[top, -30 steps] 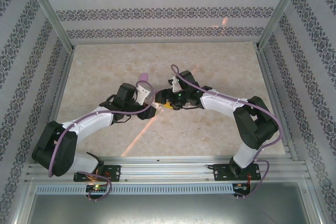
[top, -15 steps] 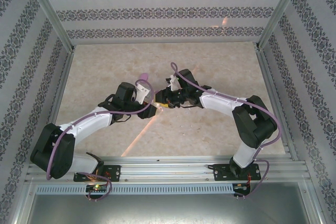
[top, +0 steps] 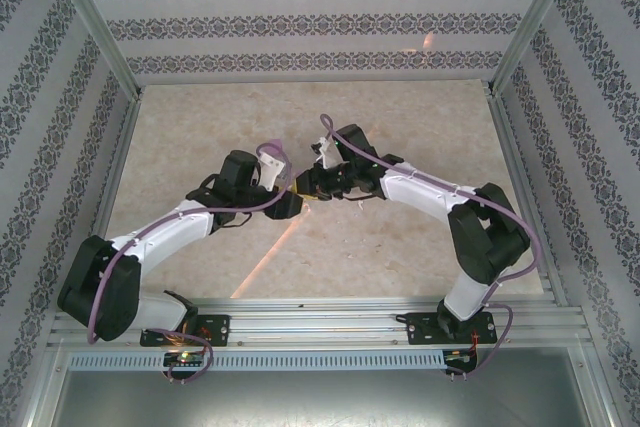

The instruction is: Insert the wireless bluetooth earbuds into the charging case

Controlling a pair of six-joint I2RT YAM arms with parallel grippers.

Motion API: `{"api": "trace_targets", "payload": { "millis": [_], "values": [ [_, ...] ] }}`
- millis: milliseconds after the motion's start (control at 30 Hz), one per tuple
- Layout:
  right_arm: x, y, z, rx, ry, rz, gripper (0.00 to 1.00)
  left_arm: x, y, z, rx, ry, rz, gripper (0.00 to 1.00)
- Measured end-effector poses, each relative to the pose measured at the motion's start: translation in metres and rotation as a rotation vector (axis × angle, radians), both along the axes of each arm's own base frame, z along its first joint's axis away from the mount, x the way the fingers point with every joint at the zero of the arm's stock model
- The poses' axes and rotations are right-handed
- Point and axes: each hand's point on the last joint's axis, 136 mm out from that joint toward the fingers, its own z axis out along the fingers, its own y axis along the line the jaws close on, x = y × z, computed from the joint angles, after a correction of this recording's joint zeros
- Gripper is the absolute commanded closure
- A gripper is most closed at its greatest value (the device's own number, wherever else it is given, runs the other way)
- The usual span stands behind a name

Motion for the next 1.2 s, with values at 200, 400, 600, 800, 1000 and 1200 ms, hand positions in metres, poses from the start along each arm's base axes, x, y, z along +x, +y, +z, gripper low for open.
{"api": "trace_targets", "payload": {
  "millis": [200, 400, 600, 800, 1000, 1200],
  "values": [
    [0.01, -0.021, 0.051, -0.042, -0.176, 0.072, 0.89, 0.001, -0.002, 0.037, -0.041, -0.097, -0.018, 0.21],
    [0.002, -0.041, 0.098, -0.08, -0.373, 0.181, 0.89, -0.033, 0.004, 0.109, -0.134, -0.365, -0.124, 0.17],
    [-0.025, -0.051, 0.121, -0.083, -0.502, 0.294, 0.9, -0.042, 0.005, 0.142, -0.222, -0.418, -0.243, 0.23],
    [-0.051, -0.051, 0.134, -0.069, -0.59, 0.387, 0.9, -0.052, -0.007, 0.14, -0.303, -0.346, -0.364, 0.31],
    [-0.068, -0.047, 0.138, -0.058, -0.615, 0.449, 0.89, -0.051, -0.016, 0.136, -0.356, -0.297, -0.412, 0.4],
    [-0.074, -0.043, 0.138, -0.054, -0.613, 0.467, 0.89, -0.055, -0.019, 0.141, -0.386, -0.294, -0.445, 0.5]
  ]
}}
